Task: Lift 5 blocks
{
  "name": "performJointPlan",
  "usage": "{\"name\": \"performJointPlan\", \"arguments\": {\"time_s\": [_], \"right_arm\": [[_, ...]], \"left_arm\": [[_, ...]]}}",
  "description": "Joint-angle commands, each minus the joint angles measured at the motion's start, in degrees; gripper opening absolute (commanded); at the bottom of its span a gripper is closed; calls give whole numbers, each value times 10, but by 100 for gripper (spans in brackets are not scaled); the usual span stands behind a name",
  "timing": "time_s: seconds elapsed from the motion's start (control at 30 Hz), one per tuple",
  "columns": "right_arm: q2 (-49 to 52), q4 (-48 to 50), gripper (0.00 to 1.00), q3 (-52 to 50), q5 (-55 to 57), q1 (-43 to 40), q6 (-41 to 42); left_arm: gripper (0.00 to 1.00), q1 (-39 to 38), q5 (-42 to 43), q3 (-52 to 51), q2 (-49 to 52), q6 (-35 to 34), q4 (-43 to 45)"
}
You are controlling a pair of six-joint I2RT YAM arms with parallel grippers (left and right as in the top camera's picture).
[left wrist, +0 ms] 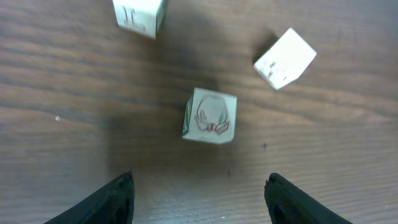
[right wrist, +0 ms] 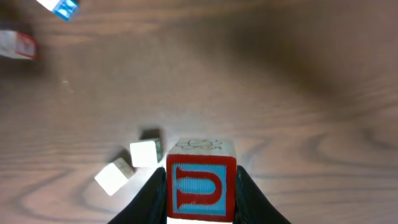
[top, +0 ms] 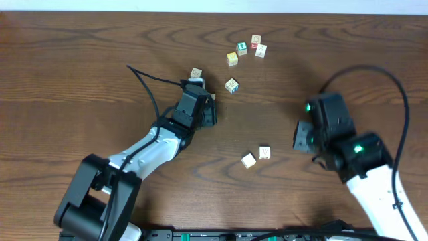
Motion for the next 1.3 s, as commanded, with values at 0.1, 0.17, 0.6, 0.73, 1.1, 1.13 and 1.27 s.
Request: {"name": "performJointPlan", "arguments": {"time_s": [0.1,0.17,0.6,0.73,1.1,1.13,1.27], "right_arm": [[4,102,8,-144,-55,4,35],[17,136,8,-167,-72,4,35],[128,205,10,-182,-100,4,46],[147,210,9,-182,-104,4,46],[151,216,13,-182,-116,16,43],[151,216,13,-182,-116,19,43],[151,214,14,-182,-116,28,43]], "left_arm": [[68,2,14,13,30,49,-10],[68,2,14,13,34,55,-9],[67,2,57,16,63,98,45],[68,2,57,20,88,99,67],[67,2,42,65,125,100,75],[67,2,37,66,125,100,75],[66,2,32,67,125,109,74]]}}
